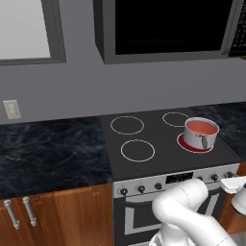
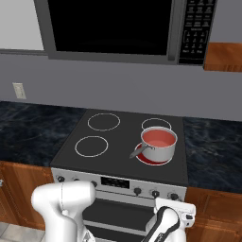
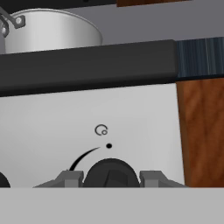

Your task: Wait until the marinara sauce is simmered to a deep red color and then turn off the stove.

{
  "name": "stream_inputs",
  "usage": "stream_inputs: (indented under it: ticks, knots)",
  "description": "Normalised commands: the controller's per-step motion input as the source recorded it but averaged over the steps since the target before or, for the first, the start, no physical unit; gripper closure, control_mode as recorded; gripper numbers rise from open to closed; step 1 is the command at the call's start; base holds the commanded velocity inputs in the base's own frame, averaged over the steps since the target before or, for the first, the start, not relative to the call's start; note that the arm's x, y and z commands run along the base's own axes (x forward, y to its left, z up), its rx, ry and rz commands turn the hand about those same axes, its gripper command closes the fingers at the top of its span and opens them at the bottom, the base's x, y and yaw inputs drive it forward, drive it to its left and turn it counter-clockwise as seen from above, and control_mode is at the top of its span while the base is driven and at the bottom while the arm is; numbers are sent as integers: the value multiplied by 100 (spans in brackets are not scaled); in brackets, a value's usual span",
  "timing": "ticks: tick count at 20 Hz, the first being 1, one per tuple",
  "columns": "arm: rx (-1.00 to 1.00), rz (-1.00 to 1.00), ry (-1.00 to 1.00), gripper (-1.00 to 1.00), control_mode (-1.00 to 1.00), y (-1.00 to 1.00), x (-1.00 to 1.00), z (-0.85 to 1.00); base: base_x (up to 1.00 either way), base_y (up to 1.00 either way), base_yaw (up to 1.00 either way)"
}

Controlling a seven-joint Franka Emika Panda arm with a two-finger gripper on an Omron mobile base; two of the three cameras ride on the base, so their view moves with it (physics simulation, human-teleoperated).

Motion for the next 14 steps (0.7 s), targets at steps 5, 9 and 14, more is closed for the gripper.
stream_inputs:
  ticks: [5, 9, 14]
  knots:
    - [0, 0, 0, 100, -100, 0, 0, 0, 0, 0, 0]
    - [0, 0, 0, 100, -100, 0, 0, 0, 0, 0, 0]
    - [0, 0, 0, 100, -100, 0, 0, 0, 0, 0, 0]
